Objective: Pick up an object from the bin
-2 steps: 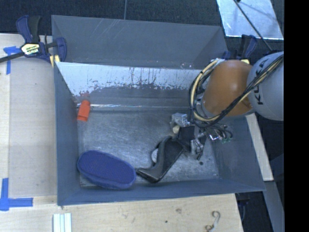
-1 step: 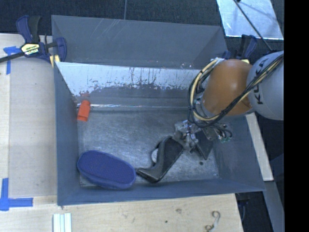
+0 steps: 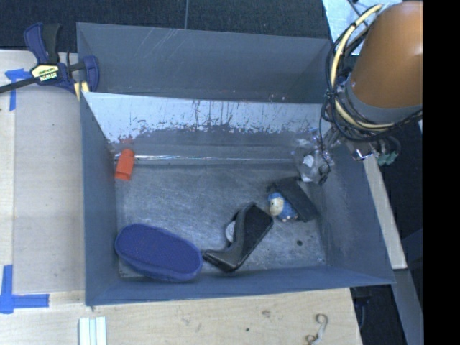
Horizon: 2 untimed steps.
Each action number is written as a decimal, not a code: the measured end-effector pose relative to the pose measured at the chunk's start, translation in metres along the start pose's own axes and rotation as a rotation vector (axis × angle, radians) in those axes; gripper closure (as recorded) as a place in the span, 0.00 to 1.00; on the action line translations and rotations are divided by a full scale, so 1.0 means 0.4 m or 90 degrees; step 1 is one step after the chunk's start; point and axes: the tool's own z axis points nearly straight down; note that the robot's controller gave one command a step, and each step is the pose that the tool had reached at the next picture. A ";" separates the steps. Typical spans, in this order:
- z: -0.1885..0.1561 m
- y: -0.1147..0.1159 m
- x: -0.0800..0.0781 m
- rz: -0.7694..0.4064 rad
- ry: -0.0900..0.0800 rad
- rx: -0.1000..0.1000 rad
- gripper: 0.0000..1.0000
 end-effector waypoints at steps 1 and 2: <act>0.266 0.041 0.138 -0.024 0.012 -0.006 1.00; 0.255 0.039 0.131 -0.024 0.006 -0.003 0.00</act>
Offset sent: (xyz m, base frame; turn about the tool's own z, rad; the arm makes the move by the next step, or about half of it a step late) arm -0.0539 -0.0001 -0.1029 -0.0390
